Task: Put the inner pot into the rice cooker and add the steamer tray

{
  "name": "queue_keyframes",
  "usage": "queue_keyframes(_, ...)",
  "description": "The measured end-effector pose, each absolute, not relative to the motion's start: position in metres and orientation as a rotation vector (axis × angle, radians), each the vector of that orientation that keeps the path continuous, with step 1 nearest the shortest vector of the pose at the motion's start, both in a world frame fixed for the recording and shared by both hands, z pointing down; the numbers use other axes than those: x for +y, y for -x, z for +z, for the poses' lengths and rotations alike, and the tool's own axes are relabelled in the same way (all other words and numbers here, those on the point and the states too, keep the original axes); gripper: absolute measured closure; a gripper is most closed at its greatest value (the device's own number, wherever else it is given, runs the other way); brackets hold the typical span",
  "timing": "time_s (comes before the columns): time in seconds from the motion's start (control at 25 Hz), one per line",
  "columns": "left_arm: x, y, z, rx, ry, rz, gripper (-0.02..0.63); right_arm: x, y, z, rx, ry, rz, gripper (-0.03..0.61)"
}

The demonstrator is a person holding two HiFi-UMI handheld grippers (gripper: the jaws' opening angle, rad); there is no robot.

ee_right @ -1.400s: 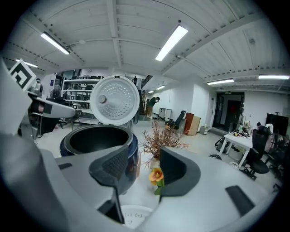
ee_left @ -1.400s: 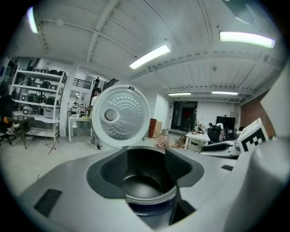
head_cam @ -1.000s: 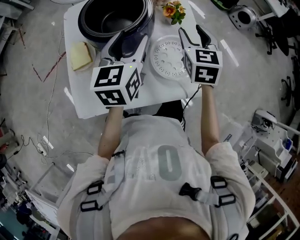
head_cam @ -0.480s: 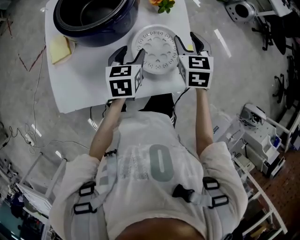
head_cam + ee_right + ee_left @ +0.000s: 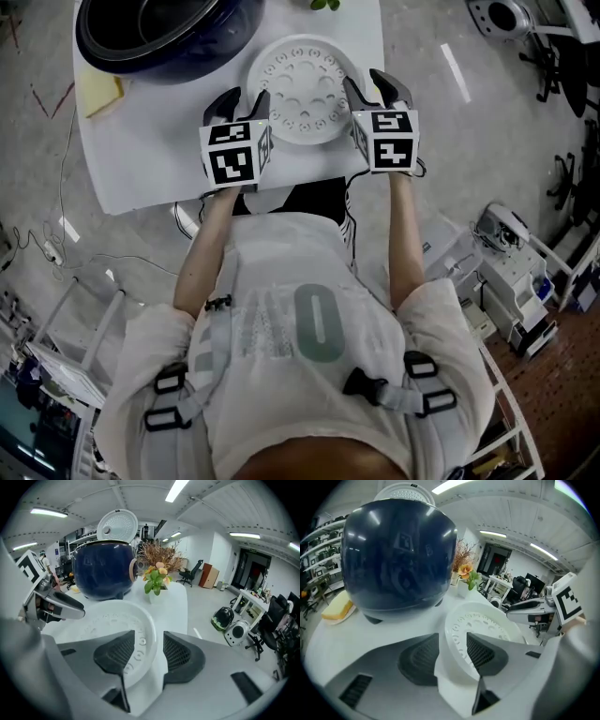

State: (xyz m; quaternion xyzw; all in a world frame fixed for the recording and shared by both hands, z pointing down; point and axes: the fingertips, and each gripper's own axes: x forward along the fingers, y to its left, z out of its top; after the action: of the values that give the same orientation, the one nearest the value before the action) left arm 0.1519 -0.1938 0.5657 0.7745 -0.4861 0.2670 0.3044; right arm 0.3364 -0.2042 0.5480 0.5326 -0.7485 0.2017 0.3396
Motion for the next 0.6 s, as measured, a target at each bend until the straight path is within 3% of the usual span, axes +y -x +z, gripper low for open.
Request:
queue_keyframes(0.36, -0.194, -0.151, 0.583, -1.291, -2.011, 0.759, 0.496, -0.195, -0.341, 0.584, -1.903, -1.364, 0.623, 0.423)
queue_keyframes(0.6, -0.192, -0.153, 0.580, -1.301, -2.020, 0.771, 0.505, -0.191, -0.340, 0.583, -1.867, -1.388, 0.608, 0.463)
